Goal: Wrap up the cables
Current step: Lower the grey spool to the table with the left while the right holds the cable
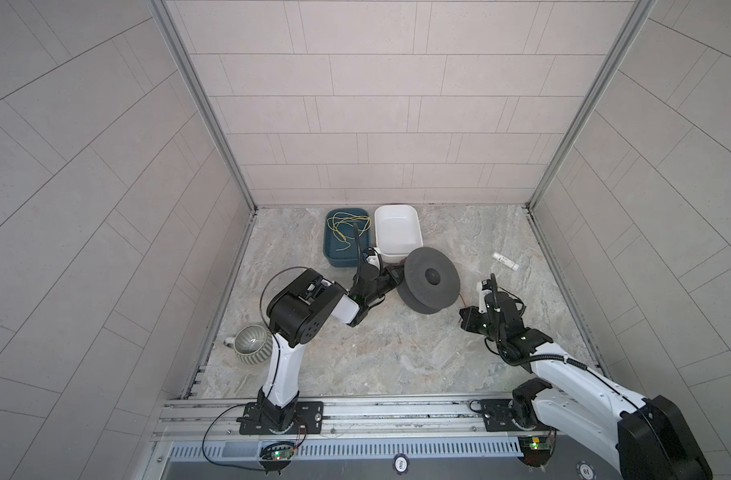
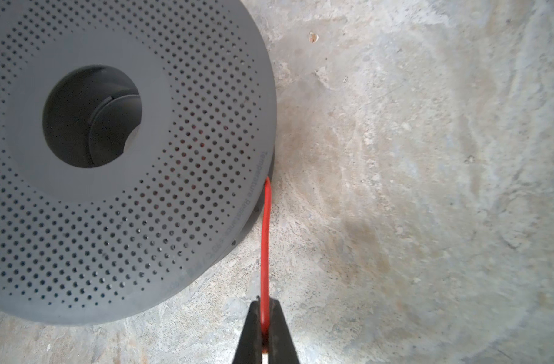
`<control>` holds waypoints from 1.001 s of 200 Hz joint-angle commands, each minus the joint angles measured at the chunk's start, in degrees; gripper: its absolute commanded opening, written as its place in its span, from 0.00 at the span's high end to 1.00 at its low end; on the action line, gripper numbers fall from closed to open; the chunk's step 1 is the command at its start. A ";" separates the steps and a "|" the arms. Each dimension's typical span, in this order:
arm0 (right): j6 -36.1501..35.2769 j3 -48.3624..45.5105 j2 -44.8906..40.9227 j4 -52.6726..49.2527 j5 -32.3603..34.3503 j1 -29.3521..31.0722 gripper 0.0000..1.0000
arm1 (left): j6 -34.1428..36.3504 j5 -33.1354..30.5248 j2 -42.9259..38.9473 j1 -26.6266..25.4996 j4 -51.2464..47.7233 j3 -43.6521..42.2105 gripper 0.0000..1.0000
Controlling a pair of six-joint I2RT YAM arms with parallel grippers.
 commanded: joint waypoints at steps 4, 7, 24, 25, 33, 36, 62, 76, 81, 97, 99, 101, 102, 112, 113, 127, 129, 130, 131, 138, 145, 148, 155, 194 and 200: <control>0.78 -1.12 1.38 1.54 1.50 -0.08 0.97 | 0.60 -0.89 1.03 -0.13 4.01 1.18 0.99; 0.78 -1.21 1.67 1.84 1.49 -0.11 0.97 | 0.69 -0.87 1.03 -0.15 3.78 1.13 0.98; 0.80 -1.50 3.39 3.58 1.48 -0.13 0.97 | 1.36 -1.13 0.73 -0.12 1.59 1.29 0.94; 0.79 -1.50 3.53 3.68 1.48 -0.13 0.97 | 1.40 -1.16 0.70 -0.16 1.41 1.29 0.94; 0.71 -1.52 4.66 4.56 1.41 -0.12 0.97 | 1.95 -1.19 0.51 -0.12 0.38 1.38 0.92; 0.78 -1.52 5.14 4.90 1.34 -0.08 0.97 | 2.16 -1.12 0.46 -0.11 0.05 1.47 0.91; 1.38 -1.34 8.26 8.11 0.28 -0.11 0.97 | 2.76 -1.26 0.41 -0.18 -2.15 1.38 0.85; 2.05 -0.84 9.44 8.19 -0.26 -0.08 0.97 | 2.88 -1.17 0.50 -0.16 -3.02 1.51 0.82; 2.18 -0.56 9.70 8.18 -0.39 -0.12 0.97 | 2.99 -1.11 0.44 -0.14 -3.45 1.53 0.81; 2.28 -0.30 10.36 8.31 -0.62 -0.13 0.97 | 3.36 -1.31 0.25 -0.12 -4.56 1.47 0.79; 2.34 -0.21 10.34 8.39 -0.62 -0.13 0.97 | 3.41 -1.40 0.13 -0.18 -4.70 1.47 0.79; 2.36 -0.27 10.34 8.41 -0.63 -0.13 0.97 | 3.49 -1.44 0.15 -0.15 -4.87 1.45 0.79; 2.36 -0.23 10.34 8.43 -0.63 -0.13 0.97 | 3.52 -1.45 0.15 -0.13 -4.94 1.41 0.79; 2.36 -0.18 10.51 8.69 -0.70 -0.13 0.97 | 3.92 -1.39 -0.15 -0.17 -6.82 1.67 0.77; 2.37 -0.18 10.51 8.70 -0.70 -0.13 0.97 | 3.95 -1.38 -0.22 -0.14 -7.01 1.75 0.77; 2.28 -0.05 10.77 8.63 -0.73 -0.13 0.97 | 4.74 -1.40 -0.88 -0.11 -9.75 1.74 0.73; 2.28 -0.01 10.78 8.62 -0.72 -0.13 0.97 | 4.87 -1.42 -1.01 -0.05 -10.08 1.80 0.73; 2.28 -0.01 10.82 8.66 -0.72 -0.13 0.97 | 4.96 -1.40 -1.09 -0.04 -10.31 1.81 0.72; 2.28 0.00 10.84 8.69 -0.76 -0.13 0.97 | 5.00 -1.38 -1.17 -0.07 -10.47 1.81 0.72; 2.32 0.07 10.97 8.66 -0.80 -0.13 0.97 | 5.48 -1.46 -1.70 -0.08 -11.94 1.85 0.71; 2.28 0.17 11.05 8.70 -0.84 -0.13 0.97 | 6.24 -1.45 -2.31 0.04 -14.45 2.24 0.71; 2.28 0.12 11.12 8.70 -0.81 -0.13 0.97 | 6.74 -1.38 -2.57 0.12 -15.89 2.59 0.71; 2.28 0.17 11.13 8.79 -0.87 -0.10 0.97 | 7.86 -1.45 -3.19 0.19 -20.11 3.47 0.71; 2.28 0.08 11.30 8.49 -0.91 -0.13 0.97 | 9.50 -1.49 -4.40 0.71 -25.53 3.48 0.71; 2.28 0.17 11.23 8.25 -0.97 -0.13 0.97 | 9.52 -1.24 -4.66 0.93 -26.12 3.34 0.71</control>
